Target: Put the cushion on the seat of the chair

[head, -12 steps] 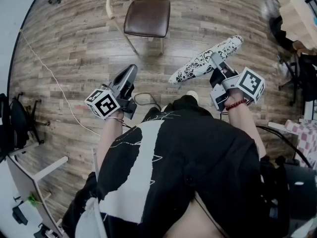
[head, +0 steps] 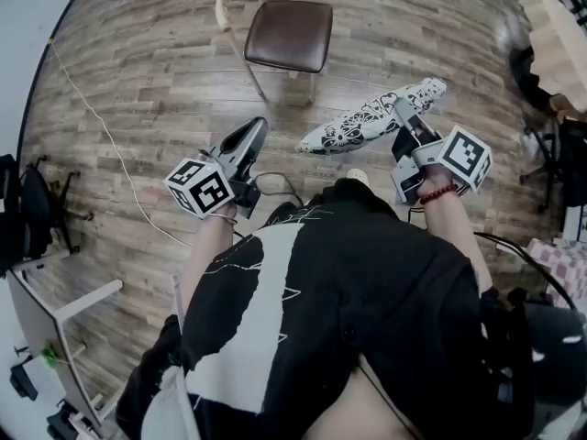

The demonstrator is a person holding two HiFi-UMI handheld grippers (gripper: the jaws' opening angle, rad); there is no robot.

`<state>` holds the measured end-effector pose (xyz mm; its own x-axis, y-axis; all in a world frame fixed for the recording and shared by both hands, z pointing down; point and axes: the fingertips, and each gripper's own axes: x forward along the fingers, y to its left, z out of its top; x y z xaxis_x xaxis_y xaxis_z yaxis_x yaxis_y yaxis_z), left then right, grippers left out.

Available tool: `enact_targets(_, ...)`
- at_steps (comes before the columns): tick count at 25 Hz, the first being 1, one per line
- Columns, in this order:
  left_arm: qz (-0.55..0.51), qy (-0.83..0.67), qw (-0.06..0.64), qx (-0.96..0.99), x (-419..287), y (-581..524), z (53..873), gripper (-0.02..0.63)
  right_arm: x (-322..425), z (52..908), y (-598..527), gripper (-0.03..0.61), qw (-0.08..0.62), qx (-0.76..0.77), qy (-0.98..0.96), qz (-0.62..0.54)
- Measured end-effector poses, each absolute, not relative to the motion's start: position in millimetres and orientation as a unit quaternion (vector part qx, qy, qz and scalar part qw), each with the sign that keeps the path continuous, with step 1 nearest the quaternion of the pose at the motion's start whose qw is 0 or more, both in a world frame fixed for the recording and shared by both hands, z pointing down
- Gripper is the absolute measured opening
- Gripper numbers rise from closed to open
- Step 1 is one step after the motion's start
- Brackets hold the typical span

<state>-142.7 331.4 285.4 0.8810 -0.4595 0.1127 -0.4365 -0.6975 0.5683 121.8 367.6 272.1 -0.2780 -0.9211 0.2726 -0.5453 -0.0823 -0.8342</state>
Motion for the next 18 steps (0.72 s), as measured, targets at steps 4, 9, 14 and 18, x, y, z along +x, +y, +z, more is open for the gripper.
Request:
enact_targets(4,-0.004,-0.211,0.285,0.935,-113,356,285,0.015,120,274,364,0.032,0.197,-0.541,0.671,-0.467)
enact_targets(9,0.028,-0.193,0.276,0.941,-114,319,278,0.015,79,266,300,0.032,0.175,-0.515,0.696,-0.468)
enact_targets(14,0.017,-0.246,0.275,0.929,-108,269,274,0.015,71,272,250,0.032,0.146,-0.493,0.711,-0.48)
enact_targets(18,0.008,-0.28,0.28,0.918,-102,232,275,0.015,71,279,207,0.032,0.126,-0.476,0.723,-0.484)
